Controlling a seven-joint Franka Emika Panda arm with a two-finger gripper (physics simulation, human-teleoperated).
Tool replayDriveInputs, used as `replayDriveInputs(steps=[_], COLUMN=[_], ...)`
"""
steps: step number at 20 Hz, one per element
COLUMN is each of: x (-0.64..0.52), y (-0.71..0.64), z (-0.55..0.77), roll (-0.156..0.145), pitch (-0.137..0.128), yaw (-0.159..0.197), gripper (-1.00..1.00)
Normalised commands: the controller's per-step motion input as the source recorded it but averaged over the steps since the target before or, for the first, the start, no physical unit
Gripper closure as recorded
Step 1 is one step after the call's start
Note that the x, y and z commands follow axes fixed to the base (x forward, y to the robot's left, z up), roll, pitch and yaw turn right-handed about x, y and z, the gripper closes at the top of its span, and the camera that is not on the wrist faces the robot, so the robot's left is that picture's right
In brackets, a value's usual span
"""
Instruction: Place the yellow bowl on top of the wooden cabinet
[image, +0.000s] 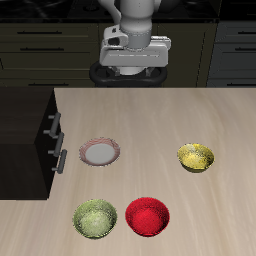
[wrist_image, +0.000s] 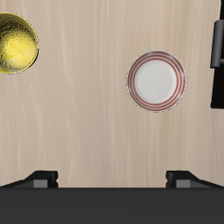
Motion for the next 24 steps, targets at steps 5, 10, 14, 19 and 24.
replayDriveInputs(steps=[5,10,14,19,24], x=[0.22,0.3,0.52,0.35,0.24], y=[0.06,0.07,0.22,0.4,0.27], z=[-0.01,0.05,0.14,0.05,-0.08], roll=[0.0,0.003,0.007,0.033,0.03], pitch=[0.007,0.004,-0.003,-0.017,0.019], yaw=[-0.011,-0.009,-0.013,0.035,0.015], gripper=[-1.0,-1.0,-1.0,-1.0,-1.0])
